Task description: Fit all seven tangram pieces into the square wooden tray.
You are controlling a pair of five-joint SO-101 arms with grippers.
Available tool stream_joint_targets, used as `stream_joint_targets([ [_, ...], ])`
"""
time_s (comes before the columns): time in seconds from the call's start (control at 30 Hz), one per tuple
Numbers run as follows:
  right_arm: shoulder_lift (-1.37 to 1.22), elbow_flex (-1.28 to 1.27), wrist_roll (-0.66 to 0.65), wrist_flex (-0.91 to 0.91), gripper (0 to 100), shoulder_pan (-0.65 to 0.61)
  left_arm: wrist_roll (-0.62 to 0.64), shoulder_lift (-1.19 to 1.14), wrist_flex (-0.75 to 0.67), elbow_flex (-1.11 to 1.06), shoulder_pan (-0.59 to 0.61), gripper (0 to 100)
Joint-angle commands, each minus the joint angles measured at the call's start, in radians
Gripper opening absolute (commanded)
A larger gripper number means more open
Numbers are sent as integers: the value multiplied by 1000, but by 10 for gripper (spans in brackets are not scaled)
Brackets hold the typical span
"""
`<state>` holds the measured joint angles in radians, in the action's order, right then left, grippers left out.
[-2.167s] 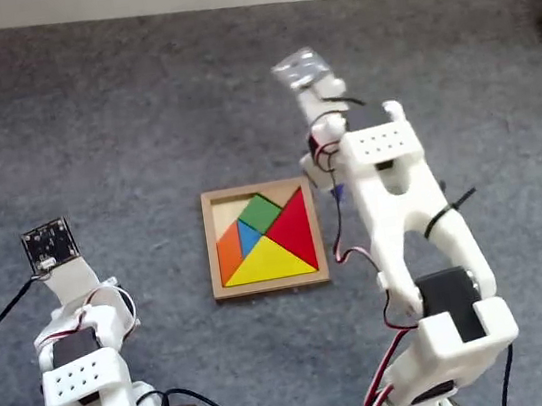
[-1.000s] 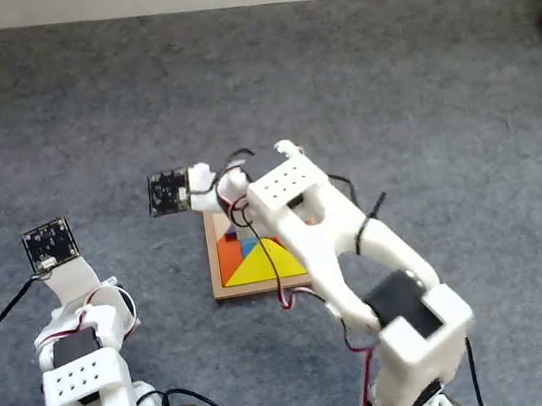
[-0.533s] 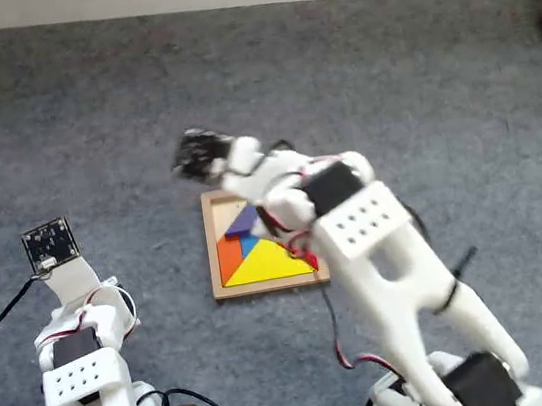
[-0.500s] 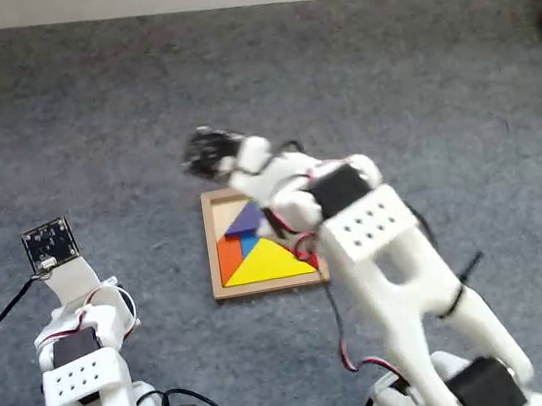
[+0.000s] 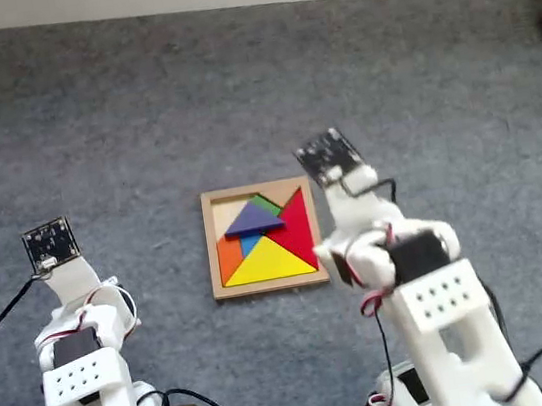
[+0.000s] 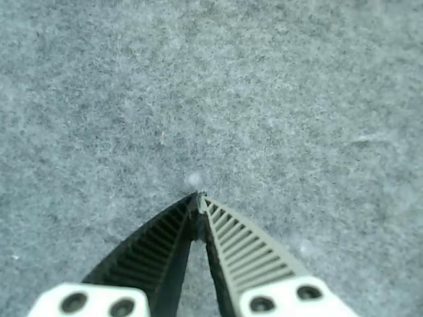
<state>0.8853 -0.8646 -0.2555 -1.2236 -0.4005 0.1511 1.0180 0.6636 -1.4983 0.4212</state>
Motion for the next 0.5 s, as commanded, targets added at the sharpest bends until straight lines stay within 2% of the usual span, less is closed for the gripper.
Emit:
stream_joint_targets([
  [0.0, 133, -113, 18, 33, 5, 18, -11, 15, -9, 36, -13, 5],
  [0.27, 487, -513, 23, 252, 5, 137, -11, 15, -9, 31, -13, 5],
  [0.47, 788, -702, 23, 266, 5, 173, -11, 15, -8, 38, -13, 6],
])
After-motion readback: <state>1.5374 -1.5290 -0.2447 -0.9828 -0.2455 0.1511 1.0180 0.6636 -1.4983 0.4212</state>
